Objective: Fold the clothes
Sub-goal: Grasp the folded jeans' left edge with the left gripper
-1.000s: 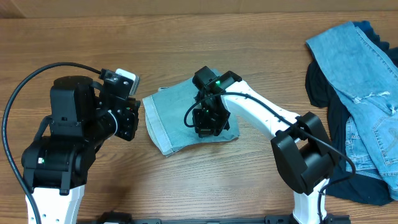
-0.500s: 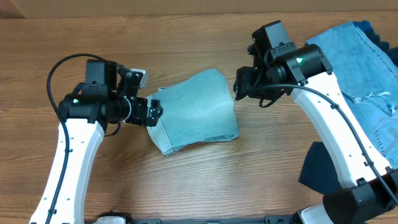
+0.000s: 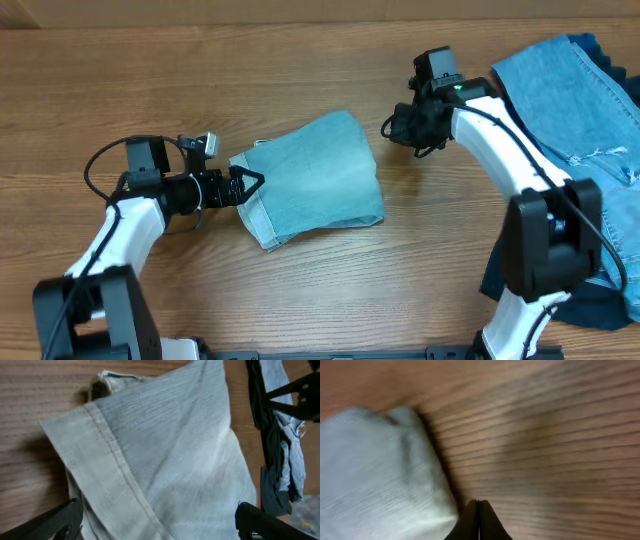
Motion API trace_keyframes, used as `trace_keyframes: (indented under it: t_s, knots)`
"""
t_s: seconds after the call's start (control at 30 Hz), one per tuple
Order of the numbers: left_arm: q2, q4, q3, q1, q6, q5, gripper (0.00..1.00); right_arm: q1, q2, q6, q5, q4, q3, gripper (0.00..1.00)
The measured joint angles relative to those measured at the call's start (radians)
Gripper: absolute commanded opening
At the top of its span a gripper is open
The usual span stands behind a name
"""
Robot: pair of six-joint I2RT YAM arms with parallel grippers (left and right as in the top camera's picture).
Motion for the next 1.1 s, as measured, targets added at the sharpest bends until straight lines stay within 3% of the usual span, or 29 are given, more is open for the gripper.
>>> trace_keyframes:
  t_s: [0.33, 0.47, 0.6, 0.97, 1.03, 1.1]
  knots:
    - [0.117, 0.073, -0.023, 0.014, -0.028, 0.001, 1.0, 0.0, 0.093, 0.0, -0.08, 0.044, -0.005, 0.04]
    - [0.185, 0.185, -0.024, 0.01, -0.062, 0.04, 1.0, 0.003, 0.097, 0.0, -0.112, 0.055, -0.005, 0.04]
    - [0.24, 0.315, -0.024, -0.039, -0.127, 0.106, 1.0, 0.007, 0.139, 0.0, -0.146, 0.06, -0.005, 0.04]
    - [0.255, 0.386, -0.024, -0.19, -0.253, 0.105, 1.0, 0.126, 0.192, 0.001, -0.247, 0.102, -0.005, 0.04]
    - [0.255, 0.389, -0.024, -0.192, -0.265, 0.099, 0.61, 0.137, 0.192, 0.001, -0.251, 0.101, -0.005, 0.04]
    - [0.262, 0.389, -0.024, -0.192, -0.278, 0.067, 0.39, 0.137, 0.192, 0.001, -0.252, 0.1, -0.005, 0.04]
